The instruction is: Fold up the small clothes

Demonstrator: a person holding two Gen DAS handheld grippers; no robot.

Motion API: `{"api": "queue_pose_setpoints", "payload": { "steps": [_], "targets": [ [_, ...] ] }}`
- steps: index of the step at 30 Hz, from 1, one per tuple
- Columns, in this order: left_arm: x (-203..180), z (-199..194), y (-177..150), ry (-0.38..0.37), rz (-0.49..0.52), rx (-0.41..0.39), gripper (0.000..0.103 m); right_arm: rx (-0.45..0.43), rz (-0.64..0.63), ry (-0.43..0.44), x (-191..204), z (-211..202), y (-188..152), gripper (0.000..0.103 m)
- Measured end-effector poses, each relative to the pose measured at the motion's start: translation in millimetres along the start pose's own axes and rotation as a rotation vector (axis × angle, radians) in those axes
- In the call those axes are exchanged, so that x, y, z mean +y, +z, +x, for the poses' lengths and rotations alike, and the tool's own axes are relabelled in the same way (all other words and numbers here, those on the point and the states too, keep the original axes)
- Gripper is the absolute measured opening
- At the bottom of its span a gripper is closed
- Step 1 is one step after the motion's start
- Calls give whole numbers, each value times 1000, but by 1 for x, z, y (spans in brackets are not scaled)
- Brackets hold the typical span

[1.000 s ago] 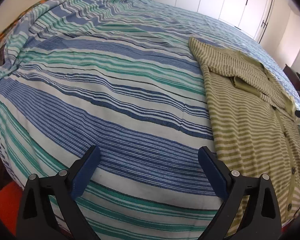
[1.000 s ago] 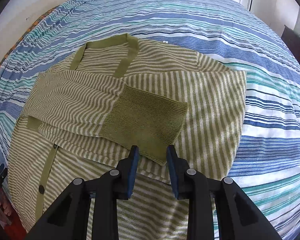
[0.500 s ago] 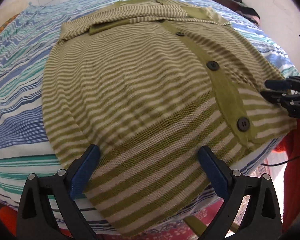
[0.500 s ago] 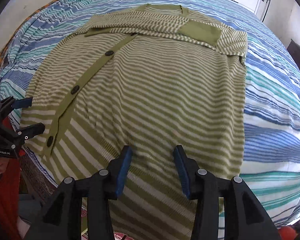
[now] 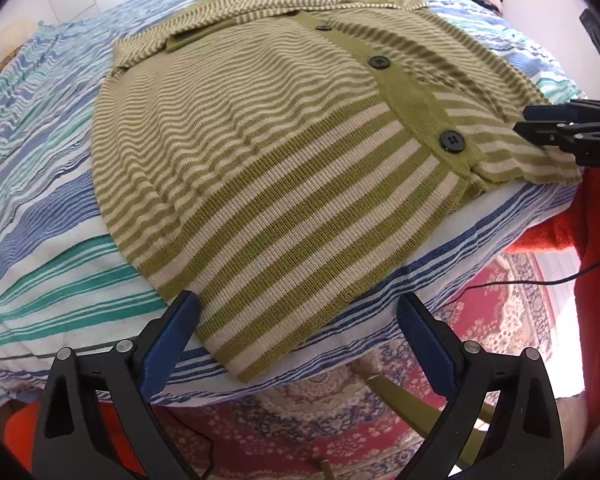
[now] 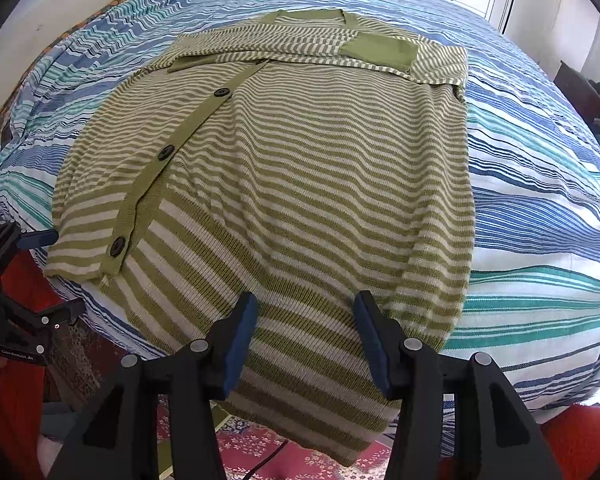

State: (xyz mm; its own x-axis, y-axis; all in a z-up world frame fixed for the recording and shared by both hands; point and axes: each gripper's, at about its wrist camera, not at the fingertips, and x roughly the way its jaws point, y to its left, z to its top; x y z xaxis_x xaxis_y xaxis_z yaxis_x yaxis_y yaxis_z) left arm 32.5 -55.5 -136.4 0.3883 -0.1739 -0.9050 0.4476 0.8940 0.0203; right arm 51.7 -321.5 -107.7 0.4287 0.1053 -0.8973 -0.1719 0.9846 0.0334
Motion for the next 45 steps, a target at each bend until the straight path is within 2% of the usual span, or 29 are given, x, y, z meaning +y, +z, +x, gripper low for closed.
{"api": "queue_pose_setpoints", "payload": {
  "steps": [5,9,15,19,31,33,36,40,43,45],
  "targets": [
    [18,-28,4,50,-101,-103,99,-101,50,28,-4,-24,-3,51],
    [38,-28,6,90,-185,-112,99,-165,59,27,-3,-36,-1,51],
    [53,-21,7,109,-241,-92,99,-148,59,20,-3,-30,1,51],
    [56,-19,8,117,-248,-83,99,-159,66,8,-5,-31,-1,63],
    [62,-15,7,133,-276,-67,99,-149,71,3,-8,-27,-2,63],
    [64,-16,8,131,-284,-73,99,-150,70,2,-8,-27,-2,63],
    [82,-18,23,119,-286,-131,99,-176,77,-9,-9,-32,-2,63],
    [141,-17,71,264,-309,-238,99,-221,108,-21,-16,-41,-1,65],
    [194,6,104,366,-399,-249,101,-214,138,-28,-21,-40,-1,65],
    [221,40,111,420,-421,-211,102,-208,151,-33,-23,-38,0,65]
  ]
}}
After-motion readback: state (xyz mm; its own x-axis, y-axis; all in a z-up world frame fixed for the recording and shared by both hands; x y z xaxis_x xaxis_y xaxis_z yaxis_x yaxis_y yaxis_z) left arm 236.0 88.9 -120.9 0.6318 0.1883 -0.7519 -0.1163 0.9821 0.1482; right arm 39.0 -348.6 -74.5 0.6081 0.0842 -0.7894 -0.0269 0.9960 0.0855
